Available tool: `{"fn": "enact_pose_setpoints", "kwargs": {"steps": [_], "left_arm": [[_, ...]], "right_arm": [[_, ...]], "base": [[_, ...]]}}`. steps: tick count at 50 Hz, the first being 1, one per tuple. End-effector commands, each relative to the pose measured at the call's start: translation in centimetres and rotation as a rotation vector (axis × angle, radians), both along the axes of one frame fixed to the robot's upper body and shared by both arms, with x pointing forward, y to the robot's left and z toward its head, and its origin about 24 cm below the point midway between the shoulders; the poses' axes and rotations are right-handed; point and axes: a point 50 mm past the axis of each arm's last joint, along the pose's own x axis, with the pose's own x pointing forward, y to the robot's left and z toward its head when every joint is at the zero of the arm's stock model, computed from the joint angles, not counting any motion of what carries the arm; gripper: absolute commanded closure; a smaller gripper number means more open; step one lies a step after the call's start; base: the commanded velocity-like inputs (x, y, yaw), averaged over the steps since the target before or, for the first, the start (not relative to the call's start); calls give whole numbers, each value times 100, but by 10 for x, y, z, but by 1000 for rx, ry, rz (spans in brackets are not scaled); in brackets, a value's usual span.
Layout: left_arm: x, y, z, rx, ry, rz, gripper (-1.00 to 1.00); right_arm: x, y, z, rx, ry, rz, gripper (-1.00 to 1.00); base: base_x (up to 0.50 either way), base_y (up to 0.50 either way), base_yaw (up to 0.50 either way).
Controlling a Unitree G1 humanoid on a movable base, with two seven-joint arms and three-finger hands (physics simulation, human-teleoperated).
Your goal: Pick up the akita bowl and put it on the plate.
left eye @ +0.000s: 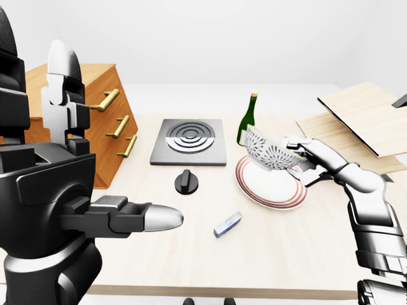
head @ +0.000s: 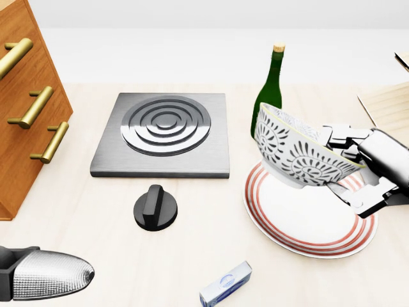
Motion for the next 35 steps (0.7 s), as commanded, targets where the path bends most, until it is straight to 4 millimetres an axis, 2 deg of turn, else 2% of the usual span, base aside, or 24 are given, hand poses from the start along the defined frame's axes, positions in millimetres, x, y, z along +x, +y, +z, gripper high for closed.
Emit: {"fn": "enact_pose_setpoints", "kwargs": {"steps": [1, 7, 15, 26, 32, 33, 34, 35], "left_arm": [[0, 0, 0, 7, 5, 1, -98], [0, 2, -1, 9, 16, 9, -97], [0, 0, -1, 10, 10, 1, -98], [0, 0, -1, 3, 5, -2, -97], [0, -1, 0, 14, 5, -7, -98], [0, -1, 0, 17, 6, -7, -97], [0, -1, 0, 16, 7, -7, -98], [0, -1, -1, 15, 8, -5, -98]], "right_arm": [[-1, 12, -5, 11, -4, 24, 100], [17, -7, -27, -95, 143, -97, 100], [27, -41, -28, -336, 282, -227, 100], [25, -51, -19, -399, 287, -238, 100], [22, -33, -23, -340, 234, -185, 100], [22, -29, -21, -331, 214, -173, -34], [21, -20, -19, -300, 183, -135, -100], [18, -12, -13, -255, 139, -88, -100]], "base": [[0, 0, 0], [0, 0, 0], [0, 0, 0], [0, 0, 0], [0, 0, 0], [0, 0, 0], [0, 0, 0], [0, 0, 0]]}}
